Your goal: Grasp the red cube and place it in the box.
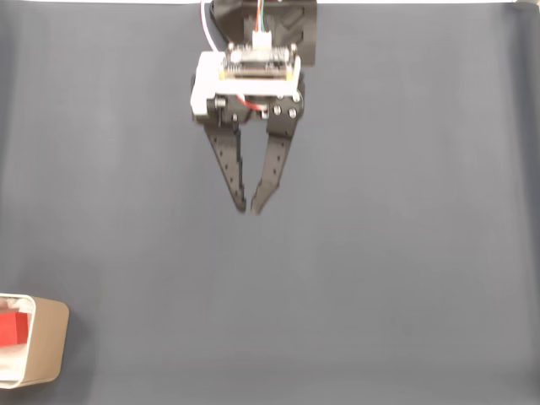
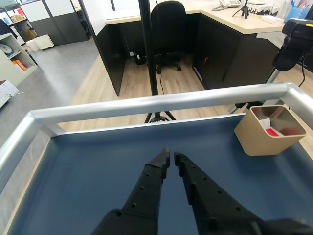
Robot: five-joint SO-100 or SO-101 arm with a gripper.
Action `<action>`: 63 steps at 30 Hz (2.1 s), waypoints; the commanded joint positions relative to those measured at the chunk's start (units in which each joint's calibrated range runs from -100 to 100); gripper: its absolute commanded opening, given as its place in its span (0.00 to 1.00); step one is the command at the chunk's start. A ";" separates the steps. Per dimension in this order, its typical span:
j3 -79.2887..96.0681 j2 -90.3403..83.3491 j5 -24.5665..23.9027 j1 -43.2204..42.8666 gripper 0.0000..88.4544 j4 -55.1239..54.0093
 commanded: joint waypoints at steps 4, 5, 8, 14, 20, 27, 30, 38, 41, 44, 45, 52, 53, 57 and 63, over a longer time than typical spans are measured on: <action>15.39 -14.93 0.93 -2.02 0.00 -0.55; 18.31 -17.01 1.07 -2.16 0.00 -0.55; 26.34 -23.34 1.32 -2.73 0.00 -0.55; 40.58 -35.03 1.90 -3.37 0.00 0.51; 51.89 -45.17 2.30 -3.37 0.00 4.28; 59.83 -51.85 2.25 -4.29 0.00 12.07; 62.20 -51.85 2.64 -3.94 0.00 13.38; 62.57 -51.93 0.39 -4.15 0.00 26.09; 62.57 -51.93 0.10 -4.01 0.00 28.71; 62.57 -51.93 0.10 -4.01 0.00 30.51; 62.57 -51.93 0.05 -4.01 0.00 31.09; 62.57 -51.93 0.63 -3.66 0.00 34.45; 62.57 -51.93 0.68 -3.58 0.00 34.45; 62.57 -51.93 0.63 -3.51 0.00 34.45; 62.57 -51.93 0.73 -3.51 0.00 34.45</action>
